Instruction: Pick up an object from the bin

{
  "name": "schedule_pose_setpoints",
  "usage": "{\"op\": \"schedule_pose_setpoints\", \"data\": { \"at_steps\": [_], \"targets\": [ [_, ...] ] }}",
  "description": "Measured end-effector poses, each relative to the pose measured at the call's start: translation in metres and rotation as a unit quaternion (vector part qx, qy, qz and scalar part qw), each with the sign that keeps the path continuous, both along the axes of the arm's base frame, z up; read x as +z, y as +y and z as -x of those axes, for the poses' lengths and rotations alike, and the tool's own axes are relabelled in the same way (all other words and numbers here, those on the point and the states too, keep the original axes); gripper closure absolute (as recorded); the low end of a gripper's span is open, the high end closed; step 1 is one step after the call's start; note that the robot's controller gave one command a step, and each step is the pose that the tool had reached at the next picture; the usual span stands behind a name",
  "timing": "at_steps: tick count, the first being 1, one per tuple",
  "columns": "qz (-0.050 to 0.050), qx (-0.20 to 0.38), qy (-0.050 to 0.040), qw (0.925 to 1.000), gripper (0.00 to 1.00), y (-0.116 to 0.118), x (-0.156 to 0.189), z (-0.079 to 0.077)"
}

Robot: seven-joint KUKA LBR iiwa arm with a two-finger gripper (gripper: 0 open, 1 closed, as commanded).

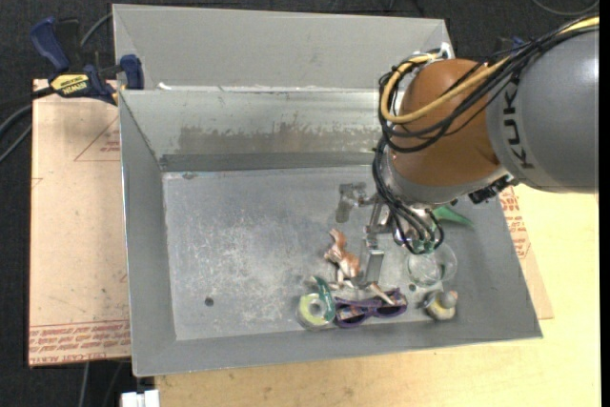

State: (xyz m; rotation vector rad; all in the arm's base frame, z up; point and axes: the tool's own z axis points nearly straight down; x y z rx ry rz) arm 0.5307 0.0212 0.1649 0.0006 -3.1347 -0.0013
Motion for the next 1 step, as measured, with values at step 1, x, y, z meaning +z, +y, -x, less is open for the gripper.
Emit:
{"op": "schedule_pose_setpoints", "data": {
  "at_steps": [1],
  "targets": [
    [0.0, -0.001, -0.0037, 1.0, 0.0, -0.0002, 0.0045, -0.0015]
  ]
}}
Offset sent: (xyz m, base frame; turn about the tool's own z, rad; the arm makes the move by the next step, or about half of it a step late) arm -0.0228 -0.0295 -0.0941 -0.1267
